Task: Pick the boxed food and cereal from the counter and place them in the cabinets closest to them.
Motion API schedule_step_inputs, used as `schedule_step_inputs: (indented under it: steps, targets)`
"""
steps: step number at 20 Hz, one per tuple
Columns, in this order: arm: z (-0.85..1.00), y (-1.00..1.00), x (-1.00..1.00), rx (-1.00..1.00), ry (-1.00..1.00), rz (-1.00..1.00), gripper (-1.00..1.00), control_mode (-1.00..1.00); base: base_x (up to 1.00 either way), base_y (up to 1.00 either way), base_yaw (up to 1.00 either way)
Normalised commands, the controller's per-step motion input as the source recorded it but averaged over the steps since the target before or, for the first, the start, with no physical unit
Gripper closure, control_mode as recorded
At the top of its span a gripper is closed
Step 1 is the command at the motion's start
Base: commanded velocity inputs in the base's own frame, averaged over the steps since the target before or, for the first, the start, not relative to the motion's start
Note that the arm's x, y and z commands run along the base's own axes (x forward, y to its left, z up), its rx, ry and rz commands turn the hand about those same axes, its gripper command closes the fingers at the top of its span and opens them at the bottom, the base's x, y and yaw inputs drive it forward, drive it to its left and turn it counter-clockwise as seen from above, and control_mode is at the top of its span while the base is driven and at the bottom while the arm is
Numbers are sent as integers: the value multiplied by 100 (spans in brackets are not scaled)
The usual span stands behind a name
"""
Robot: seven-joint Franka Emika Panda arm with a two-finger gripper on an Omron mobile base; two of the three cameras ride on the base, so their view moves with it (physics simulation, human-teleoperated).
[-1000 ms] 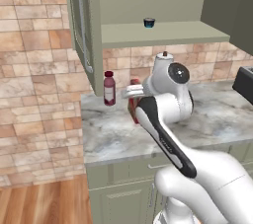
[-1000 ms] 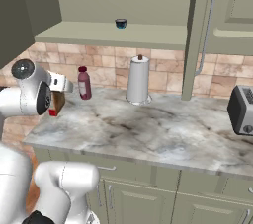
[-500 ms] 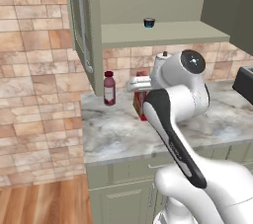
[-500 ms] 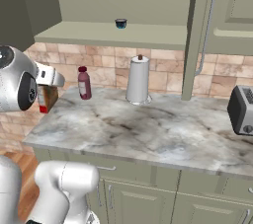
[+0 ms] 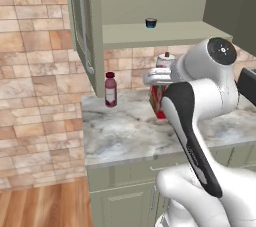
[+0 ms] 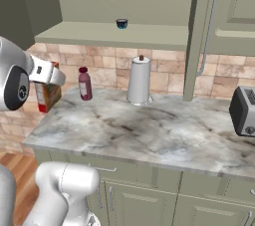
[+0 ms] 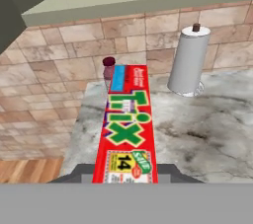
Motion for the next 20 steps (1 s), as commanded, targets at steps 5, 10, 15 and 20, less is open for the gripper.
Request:
schedule_step_inputs:
  steps: [5,10,15,20]
  targets:
    - [40,-32,-21,5,-3,-5,100,-100,0,0,0]
    - [1,-1,-2,0,-1,0,100,-100,0,0,0]
    - [32,-7,-3,0,-8,6,100,-100,0,0,0]
    - [50,-6,-6,0,-10,7,100,-100,0,0,0]
